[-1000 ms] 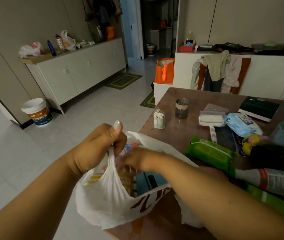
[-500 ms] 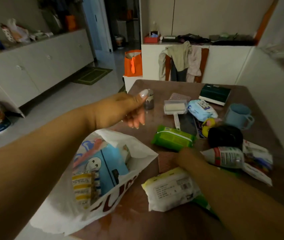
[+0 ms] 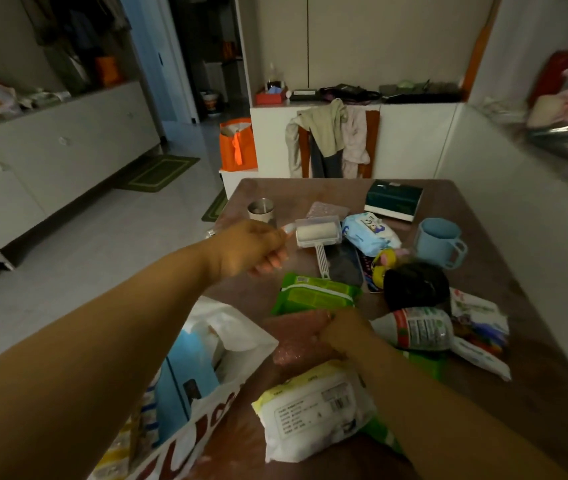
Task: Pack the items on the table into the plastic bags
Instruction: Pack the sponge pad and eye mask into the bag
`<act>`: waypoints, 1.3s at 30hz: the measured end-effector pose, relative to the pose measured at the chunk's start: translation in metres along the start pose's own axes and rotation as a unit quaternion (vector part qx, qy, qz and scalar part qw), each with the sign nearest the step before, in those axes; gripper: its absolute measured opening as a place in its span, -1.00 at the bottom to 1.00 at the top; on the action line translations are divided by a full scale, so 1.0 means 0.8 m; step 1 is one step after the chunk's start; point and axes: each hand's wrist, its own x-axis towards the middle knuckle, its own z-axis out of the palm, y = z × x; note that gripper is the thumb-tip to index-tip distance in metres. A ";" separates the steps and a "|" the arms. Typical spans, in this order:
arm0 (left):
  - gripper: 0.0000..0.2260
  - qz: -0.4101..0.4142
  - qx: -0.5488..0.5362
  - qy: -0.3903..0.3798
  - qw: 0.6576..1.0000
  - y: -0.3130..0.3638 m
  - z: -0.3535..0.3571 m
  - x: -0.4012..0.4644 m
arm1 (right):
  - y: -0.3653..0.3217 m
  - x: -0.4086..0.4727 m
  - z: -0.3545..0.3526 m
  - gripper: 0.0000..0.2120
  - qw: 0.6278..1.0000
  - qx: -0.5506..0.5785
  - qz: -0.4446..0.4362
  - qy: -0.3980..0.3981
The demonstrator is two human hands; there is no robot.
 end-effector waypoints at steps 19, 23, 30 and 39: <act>-0.92 -0.078 -0.292 0.087 0.949 0.015 0.023 0.168 | -0.054 0.172 -0.244 -0.78 0.936 0.325 -0.096 0.090; -0.99 -0.095 -0.375 0.135 0.912 -0.001 0.021 0.224 | -0.052 0.278 -0.252 -0.68 0.959 0.248 -0.065 0.120; -0.77 -0.105 -0.435 0.170 0.878 -0.064 0.029 0.343 | -0.057 0.419 -0.215 -0.70 0.986 0.063 -0.028 0.151; -0.73 -0.112 -0.455 0.156 0.869 -0.114 0.053 0.401 | -0.078 0.521 -0.180 -0.64 0.982 -0.190 -0.002 -0.002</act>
